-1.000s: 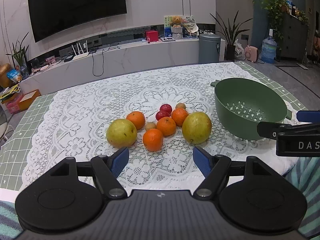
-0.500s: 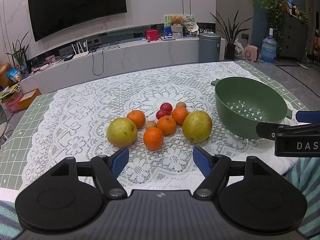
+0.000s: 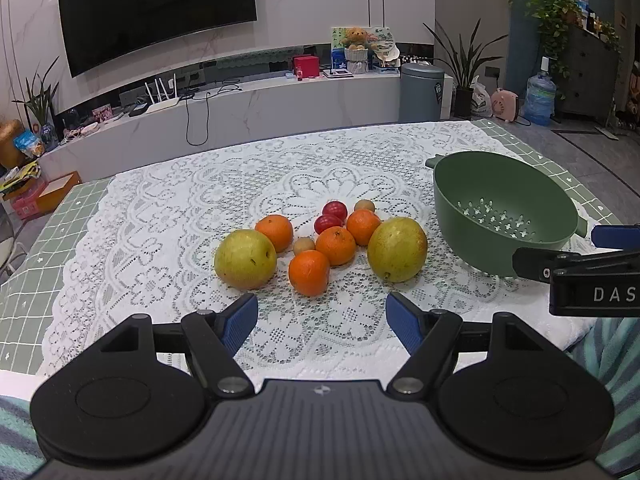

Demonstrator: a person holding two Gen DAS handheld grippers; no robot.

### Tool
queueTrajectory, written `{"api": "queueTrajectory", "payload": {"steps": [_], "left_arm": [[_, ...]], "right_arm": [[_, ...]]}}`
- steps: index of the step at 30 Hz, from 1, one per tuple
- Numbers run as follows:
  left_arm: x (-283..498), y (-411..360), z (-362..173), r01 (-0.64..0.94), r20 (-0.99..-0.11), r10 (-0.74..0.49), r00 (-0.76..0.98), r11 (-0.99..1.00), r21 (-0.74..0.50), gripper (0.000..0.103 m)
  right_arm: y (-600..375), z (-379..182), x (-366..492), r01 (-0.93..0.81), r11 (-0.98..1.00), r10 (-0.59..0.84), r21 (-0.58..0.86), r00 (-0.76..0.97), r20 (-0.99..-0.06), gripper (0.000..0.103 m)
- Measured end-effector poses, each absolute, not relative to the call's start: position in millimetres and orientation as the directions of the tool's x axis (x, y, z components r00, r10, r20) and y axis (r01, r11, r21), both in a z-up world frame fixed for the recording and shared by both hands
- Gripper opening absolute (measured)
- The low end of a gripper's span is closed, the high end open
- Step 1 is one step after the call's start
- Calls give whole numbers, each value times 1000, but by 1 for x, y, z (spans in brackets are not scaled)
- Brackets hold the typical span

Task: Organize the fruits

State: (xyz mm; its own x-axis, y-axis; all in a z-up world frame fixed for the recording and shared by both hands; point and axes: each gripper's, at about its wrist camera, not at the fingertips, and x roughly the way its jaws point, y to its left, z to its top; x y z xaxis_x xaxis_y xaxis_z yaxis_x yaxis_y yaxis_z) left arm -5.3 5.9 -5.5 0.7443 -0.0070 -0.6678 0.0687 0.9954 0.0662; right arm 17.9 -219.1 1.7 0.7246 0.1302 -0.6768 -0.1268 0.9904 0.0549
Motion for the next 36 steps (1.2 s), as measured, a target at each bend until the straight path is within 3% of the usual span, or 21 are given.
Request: {"api": "queueTrajectory", "payload": {"steps": [18, 29, 33, 36], "left_arm": [[-4, 11, -10, 67, -674, -20, 738, 997, 44, 85], [10, 16, -20, 96, -693, -65, 718, 995, 7, 80], [15, 21, -28, 88, -688, -61, 723, 996, 5, 72], [21, 26, -33, 75, -689, -56, 723, 997, -2, 62]], "right_arm": [[-215, -2, 21, -158, 984, 173, 86, 714, -678, 99], [-202, -14, 19, -273, 960, 261, 62, 791, -553, 99], [-188, -23, 23, -320, 948, 274, 6, 803, -530, 98], [-183, -31, 30, -343, 939, 295, 10, 793, -534, 87]]}}
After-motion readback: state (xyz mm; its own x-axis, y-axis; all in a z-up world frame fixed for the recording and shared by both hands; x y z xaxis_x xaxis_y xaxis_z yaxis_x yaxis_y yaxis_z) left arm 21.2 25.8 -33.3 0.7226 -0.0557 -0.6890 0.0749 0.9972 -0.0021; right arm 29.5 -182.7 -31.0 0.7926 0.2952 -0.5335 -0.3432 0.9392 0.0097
